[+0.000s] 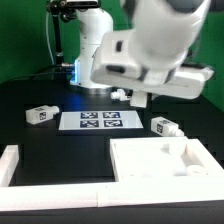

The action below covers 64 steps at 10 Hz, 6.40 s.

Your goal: Assemble one leg

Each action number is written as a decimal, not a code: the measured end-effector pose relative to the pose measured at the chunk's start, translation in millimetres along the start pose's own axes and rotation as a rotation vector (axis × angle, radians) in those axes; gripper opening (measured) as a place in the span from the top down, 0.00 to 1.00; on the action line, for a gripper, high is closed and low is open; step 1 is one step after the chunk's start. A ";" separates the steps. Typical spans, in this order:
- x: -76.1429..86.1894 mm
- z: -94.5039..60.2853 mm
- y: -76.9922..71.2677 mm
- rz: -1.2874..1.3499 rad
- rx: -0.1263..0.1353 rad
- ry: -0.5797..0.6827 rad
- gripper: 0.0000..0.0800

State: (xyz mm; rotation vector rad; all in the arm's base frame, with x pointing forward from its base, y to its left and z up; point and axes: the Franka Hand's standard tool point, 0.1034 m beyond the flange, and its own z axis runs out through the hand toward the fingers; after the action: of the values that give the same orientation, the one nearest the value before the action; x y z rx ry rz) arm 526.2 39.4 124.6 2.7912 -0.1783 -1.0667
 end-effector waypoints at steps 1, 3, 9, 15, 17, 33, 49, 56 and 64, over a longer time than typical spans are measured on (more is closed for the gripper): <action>0.9 -0.2 -0.8 -0.017 -0.076 0.014 0.63; 1.6 3.4 -7.3 -0.044 -0.182 0.026 0.63; 4.8 -5.9 -14.9 -0.098 -0.333 0.072 0.63; 16.3 -31.5 -41.1 0.078 -0.118 0.154 0.63; 27.6 -45.6 -41.9 0.051 -0.103 0.260 0.63; 63.2 -83.2 -85.5 -0.136 0.132 1.164 0.63; 81.5 -68.4 -88.7 -0.142 0.149 1.224 0.63; 84.1 -64.3 -86.9 -0.162 0.137 1.239 0.63; 87.4 -47.9 -87.4 -0.181 0.129 1.266 0.63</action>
Offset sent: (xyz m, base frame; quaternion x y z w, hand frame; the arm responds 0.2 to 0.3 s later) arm 0.0000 0.0000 0.0000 -0.1938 0.0000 0.0000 0.9810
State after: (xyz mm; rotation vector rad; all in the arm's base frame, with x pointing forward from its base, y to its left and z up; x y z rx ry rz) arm 628.0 115.5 87.1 3.0113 0.1660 0.8176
